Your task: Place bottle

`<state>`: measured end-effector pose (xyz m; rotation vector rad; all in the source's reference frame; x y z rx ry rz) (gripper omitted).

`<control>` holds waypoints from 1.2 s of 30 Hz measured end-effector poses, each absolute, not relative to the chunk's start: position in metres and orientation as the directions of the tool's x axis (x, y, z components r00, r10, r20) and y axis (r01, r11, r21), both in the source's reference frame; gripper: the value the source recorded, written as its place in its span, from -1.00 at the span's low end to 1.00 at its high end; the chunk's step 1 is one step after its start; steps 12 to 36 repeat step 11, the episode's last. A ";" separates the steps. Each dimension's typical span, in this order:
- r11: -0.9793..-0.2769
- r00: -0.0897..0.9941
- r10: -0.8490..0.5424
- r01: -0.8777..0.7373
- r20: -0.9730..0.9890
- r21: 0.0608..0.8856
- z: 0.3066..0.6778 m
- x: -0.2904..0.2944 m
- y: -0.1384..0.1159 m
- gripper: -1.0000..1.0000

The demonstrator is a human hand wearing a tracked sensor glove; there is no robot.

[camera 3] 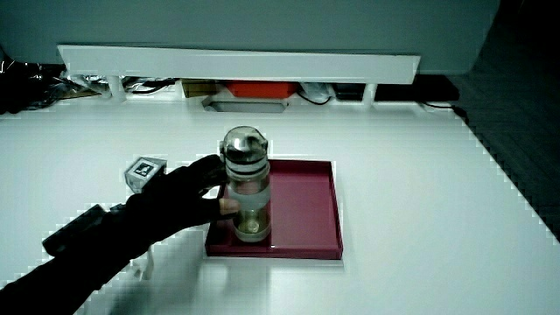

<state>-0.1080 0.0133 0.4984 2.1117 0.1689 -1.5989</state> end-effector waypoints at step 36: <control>-0.876 0.387 -0.119 0.392 -0.914 0.280 0.449 -0.163 -0.001 -1.00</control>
